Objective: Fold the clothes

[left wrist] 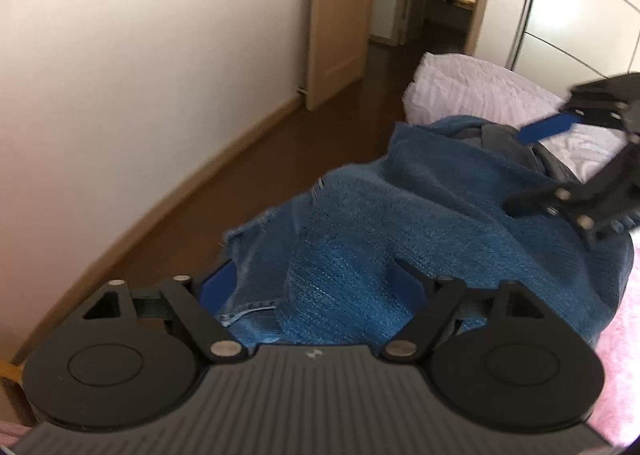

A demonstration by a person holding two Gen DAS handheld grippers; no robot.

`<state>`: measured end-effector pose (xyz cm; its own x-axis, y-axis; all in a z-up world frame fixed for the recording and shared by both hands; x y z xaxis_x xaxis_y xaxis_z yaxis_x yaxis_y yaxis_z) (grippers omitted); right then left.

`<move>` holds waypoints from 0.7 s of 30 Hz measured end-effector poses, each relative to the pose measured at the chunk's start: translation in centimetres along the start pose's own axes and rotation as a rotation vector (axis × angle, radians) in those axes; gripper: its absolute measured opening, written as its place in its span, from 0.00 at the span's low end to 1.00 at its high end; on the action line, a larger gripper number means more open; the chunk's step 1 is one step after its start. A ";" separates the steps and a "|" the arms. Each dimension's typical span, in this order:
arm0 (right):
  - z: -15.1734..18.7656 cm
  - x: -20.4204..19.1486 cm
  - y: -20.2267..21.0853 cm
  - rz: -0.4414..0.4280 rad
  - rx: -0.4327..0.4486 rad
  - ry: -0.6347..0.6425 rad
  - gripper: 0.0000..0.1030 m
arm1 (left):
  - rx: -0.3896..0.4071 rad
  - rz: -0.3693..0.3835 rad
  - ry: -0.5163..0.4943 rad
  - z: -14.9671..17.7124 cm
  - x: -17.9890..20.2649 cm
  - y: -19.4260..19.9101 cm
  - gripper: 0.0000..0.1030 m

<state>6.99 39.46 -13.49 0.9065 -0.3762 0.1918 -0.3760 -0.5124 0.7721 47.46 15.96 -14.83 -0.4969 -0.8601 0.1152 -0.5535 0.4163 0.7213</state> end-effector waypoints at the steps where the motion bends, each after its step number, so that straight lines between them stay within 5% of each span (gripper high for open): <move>1: -0.3 0.4 -0.9 -0.009 -0.008 -0.002 0.74 | -0.008 0.027 0.010 0.1 -0.2 -0.4 0.66; 7: -2.1 3.1 -6.3 -0.052 -0.059 -0.058 0.74 | 0.022 0.069 0.025 1.0 0.5 -0.6 0.19; 8: -2.3 3.5 -6.9 -0.053 -0.062 -0.074 0.70 | 0.038 0.066 0.032 1.1 0.5 -0.2 0.16; 9: -2.5 3.8 -7.4 -0.056 -0.066 -0.088 0.49 | 0.050 0.064 0.034 1.2 0.6 0.1 0.12; 10: -2.7 4.0 -7.7 -0.063 -0.070 -0.098 0.40 | 0.059 0.063 0.029 1.2 0.7 0.4 0.09; 14: -2.9 4.5 -8.1 -0.065 -0.069 -0.123 0.00 | 0.100 0.068 -0.010 0.8 1.2 1.6 0.05; 21: -3.4 6.9 -2.8 -0.116 0.066 -0.338 0.00 | 0.203 0.112 -0.068 -1.4 3.2 4.9 0.04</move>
<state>14.92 40.91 -12.26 0.8334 -0.5407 -0.1145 -0.2957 -0.6111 0.7342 44.07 14.79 -9.98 -0.6027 -0.7864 0.1355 -0.6119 0.5644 0.5541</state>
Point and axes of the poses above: each gripper's, at about its wrist camera, not at the fingertips, and y roughly against the way its jaws point, x to its right, z to its underside, the point moved 2 cm from there along -y, roughly the way its jaws point, and after that the axes turned 2 degrees about z, right-handed, at the moved point
